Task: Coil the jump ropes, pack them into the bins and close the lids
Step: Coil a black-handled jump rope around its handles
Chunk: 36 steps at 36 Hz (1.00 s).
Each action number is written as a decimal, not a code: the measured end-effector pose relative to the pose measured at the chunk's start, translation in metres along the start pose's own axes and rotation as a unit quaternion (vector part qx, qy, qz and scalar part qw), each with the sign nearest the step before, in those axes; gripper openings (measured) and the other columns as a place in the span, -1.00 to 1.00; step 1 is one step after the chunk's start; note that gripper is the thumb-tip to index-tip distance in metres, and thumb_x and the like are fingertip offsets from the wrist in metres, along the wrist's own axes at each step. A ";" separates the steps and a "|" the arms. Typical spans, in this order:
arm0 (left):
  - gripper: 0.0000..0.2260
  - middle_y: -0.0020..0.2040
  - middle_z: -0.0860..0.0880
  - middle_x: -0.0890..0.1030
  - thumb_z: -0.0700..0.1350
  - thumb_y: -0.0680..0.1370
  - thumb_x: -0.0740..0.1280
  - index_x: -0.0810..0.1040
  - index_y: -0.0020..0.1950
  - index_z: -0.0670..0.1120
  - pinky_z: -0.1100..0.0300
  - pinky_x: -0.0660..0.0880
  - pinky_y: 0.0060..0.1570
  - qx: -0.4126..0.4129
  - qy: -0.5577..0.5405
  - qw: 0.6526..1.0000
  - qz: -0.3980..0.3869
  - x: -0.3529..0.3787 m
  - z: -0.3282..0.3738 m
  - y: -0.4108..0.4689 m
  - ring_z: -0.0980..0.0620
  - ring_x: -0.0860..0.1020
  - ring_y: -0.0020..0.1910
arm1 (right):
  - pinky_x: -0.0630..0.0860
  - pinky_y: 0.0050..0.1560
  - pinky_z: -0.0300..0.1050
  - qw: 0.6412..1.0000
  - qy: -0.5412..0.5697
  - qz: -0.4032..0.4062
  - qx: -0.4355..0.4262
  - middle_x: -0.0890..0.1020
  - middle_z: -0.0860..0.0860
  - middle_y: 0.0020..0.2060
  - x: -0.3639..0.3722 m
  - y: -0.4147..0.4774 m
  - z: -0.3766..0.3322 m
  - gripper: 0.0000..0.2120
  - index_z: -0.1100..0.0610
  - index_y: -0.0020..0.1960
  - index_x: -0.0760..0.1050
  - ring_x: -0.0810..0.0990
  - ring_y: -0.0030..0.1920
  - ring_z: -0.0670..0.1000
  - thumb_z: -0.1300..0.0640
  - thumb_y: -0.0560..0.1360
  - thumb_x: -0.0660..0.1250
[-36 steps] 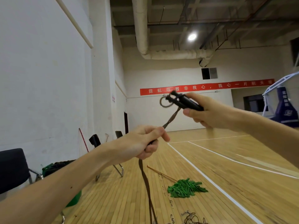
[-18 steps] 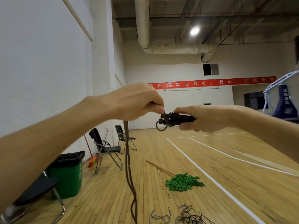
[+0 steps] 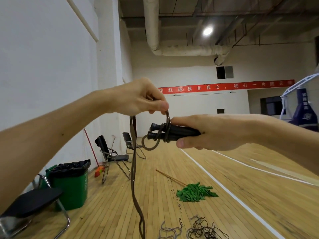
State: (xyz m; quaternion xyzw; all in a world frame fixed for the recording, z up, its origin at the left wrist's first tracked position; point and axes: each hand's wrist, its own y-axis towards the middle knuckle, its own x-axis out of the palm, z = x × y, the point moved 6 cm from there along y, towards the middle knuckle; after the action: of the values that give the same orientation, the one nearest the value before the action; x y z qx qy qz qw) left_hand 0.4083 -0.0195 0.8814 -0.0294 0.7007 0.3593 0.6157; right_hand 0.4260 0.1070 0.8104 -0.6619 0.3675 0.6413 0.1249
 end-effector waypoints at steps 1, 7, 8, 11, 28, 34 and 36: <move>-0.76 -0.40 0.13 0.51 -0.08 0.60 0.34 0.66 -0.24 0.15 0.35 0.38 -0.36 -0.006 -0.017 1.000 -0.002 0.003 -0.004 -0.001 0.22 0.42 -0.38 | 0.46 -0.31 -0.37 1.000 0.003 -0.006 0.001 0.50 -0.07 -0.24 0.003 0.000 0.000 -0.89 -0.20 0.02 0.37 0.46 -0.34 -0.24 0.00 0.65 0.25; -0.65 -0.42 0.00 0.41 -0.07 0.64 0.27 0.66 -0.31 0.09 0.28 0.25 -0.45 -0.027 -0.124 0.992 -0.007 0.021 -0.016 -0.008 0.07 0.30 -0.45 | 0.42 -0.40 -0.31 0.998 0.067 0.000 -0.005 0.47 -0.02 -0.29 0.010 -0.002 0.003 -0.94 -0.09 0.09 0.41 0.41 -0.44 -0.19 0.06 0.65 0.25; -0.66 -0.41 -0.05 0.40 -0.07 0.65 0.26 0.66 -0.29 0.06 0.27 0.26 -0.45 -0.027 -0.133 0.991 -0.001 0.022 -0.016 -0.009 0.02 0.30 -0.44 | 0.41 -0.41 -0.31 0.997 0.075 0.006 -0.011 0.47 -0.03 -0.30 0.009 -0.002 0.003 -0.93 -0.10 0.09 0.41 0.41 -0.45 -0.19 0.06 0.65 0.25; -0.69 -0.34 -0.21 0.44 -0.03 0.65 0.22 0.65 -0.19 -0.09 0.09 0.34 -0.36 -0.023 -0.146 0.989 0.011 0.020 -0.020 -0.011 -0.24 0.33 -0.38 | 0.42 -0.41 -0.30 0.995 0.091 0.027 -0.018 0.47 -0.03 -0.31 0.008 -0.001 0.000 -0.90 -0.10 0.14 0.40 0.40 -0.44 -0.18 0.06 0.65 0.25; -0.67 -0.38 0.05 0.41 -0.13 0.72 0.09 0.42 0.31 -0.36 0.28 0.32 -0.43 -0.100 -0.273 0.956 0.037 0.044 -0.044 -0.021 0.14 0.32 -0.44 | 0.28 -0.48 -0.25 0.975 0.197 0.102 0.010 0.35 -0.03 -0.40 -0.006 0.016 0.014 -0.67 0.39 0.16 0.42 0.29 -0.47 -0.09 0.09 0.64 0.26; -0.75 -0.40 0.04 0.31 0.06 0.62 0.17 0.51 -0.04 -0.09 0.31 0.30 -0.51 -0.127 -0.555 0.822 0.008 0.076 -0.037 -0.018 0.14 0.29 -0.50 | 0.31 -0.47 -0.26 0.970 0.199 0.136 0.013 0.38 -0.08 -0.45 -0.021 0.014 0.020 -0.87 0.22 0.01 0.46 0.32 -0.49 -0.11 0.14 0.64 0.26; -0.76 -0.40 0.05 0.26 0.09 0.60 0.19 0.48 -0.09 -0.05 0.31 0.23 -0.52 -0.129 -0.587 0.799 0.000 0.084 -0.034 -0.018 0.15 0.24 -0.51 | 0.30 -0.47 -0.25 0.972 0.186 0.144 0.020 0.37 -0.03 -0.42 -0.024 0.014 0.024 -0.81 0.31 0.04 0.45 0.31 -0.48 -0.10 0.15 0.64 0.26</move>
State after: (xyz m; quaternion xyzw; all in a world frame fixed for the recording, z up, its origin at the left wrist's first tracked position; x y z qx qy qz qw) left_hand 0.3680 -0.0173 0.7985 0.1080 0.1518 0.3952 0.8995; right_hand 0.4011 0.1205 0.8336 -0.7070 0.4886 0.5106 -0.0262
